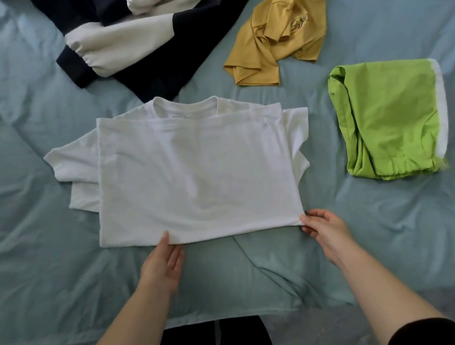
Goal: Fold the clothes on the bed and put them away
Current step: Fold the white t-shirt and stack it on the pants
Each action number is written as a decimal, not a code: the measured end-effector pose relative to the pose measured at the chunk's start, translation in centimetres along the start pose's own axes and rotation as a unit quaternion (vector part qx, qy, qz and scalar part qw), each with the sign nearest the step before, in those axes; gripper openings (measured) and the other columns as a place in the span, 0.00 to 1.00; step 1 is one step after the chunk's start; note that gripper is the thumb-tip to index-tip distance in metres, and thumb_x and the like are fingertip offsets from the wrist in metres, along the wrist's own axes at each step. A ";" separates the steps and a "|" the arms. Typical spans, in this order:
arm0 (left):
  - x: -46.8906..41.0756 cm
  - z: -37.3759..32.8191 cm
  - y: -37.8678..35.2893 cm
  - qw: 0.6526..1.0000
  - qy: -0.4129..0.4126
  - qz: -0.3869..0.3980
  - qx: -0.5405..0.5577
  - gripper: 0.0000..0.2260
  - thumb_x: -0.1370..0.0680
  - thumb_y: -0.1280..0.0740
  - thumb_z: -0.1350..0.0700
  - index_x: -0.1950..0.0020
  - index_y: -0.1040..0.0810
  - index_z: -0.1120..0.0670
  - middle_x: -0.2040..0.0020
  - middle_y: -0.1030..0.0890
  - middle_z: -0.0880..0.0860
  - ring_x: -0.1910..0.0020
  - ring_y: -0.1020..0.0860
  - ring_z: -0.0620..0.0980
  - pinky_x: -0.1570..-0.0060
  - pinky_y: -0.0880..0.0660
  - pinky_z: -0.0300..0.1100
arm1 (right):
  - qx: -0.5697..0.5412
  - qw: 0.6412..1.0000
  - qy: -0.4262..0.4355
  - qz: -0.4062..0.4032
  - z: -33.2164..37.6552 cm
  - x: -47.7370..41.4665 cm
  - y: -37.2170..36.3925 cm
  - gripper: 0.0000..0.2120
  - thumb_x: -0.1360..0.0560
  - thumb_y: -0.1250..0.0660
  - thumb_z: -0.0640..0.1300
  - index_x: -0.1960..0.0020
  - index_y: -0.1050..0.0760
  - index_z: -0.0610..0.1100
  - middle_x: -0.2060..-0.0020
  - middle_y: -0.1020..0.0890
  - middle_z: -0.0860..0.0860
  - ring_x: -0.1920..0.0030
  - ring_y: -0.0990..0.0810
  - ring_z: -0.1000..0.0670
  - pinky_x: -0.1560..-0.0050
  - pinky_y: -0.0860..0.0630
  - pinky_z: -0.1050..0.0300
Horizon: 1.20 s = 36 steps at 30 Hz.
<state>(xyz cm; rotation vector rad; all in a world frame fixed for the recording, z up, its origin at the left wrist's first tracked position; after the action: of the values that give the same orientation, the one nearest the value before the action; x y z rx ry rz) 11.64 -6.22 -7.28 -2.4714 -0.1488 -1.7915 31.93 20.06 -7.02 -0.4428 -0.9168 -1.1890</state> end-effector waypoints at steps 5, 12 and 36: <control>-1.0 -5.9 3.2 0.995 -0.062 -0.056 0.057 0.02 0.20 0.35 0.55 0.53 0.25 0.51 0.36 0.24 0.51 0.36 0.26 0.48 0.43 0.27 0.41 | -0.022 0.999 -0.019 -0.014 -0.5 0.0 -0.2 0.05 0.25 0.32 0.33 0.54 0.26 0.40 0.60 0.21 0.44 0.61 0.22 0.50 0.61 0.22 0.65; -0.9 -6.7 7.0 0.995 -0.073 -0.058 -0.025 0.04 0.20 0.35 0.59 0.54 0.26 0.51 0.33 0.25 0.56 0.54 0.22 0.46 0.43 0.27 0.44 | 0.018 0.997 -0.009 -0.079 -1.7 1.2 0.0 0.08 0.26 0.32 0.31 0.60 0.27 0.41 0.63 0.23 0.44 0.63 0.23 0.50 0.69 0.23 0.70; 3.5 2.1 -24.0 0.841 -0.057 0.207 -0.496 0.07 0.22 0.32 0.52 0.46 0.20 0.52 0.52 0.15 0.51 0.54 0.17 0.47 0.54 0.20 0.43 | -0.093 0.994 -0.025 -0.052 4.1 -3.5 -1.9 0.07 0.24 0.32 0.36 0.60 0.27 0.43 0.67 0.21 0.46 0.72 0.22 0.55 0.69 0.23 0.64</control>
<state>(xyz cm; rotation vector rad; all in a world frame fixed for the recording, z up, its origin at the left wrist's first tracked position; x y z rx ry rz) 11.57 17.90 -4.32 -2.7962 1.5560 -1.7349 28.38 24.44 -7.78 -0.5830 -0.8831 -1.3703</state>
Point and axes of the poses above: each hand's wrist, its own x-axis away from the middle knuckle, its own y-axis out of the back of the hand, z = x × y, the point moved 2 cm from there along -x, towards the middle knuckle
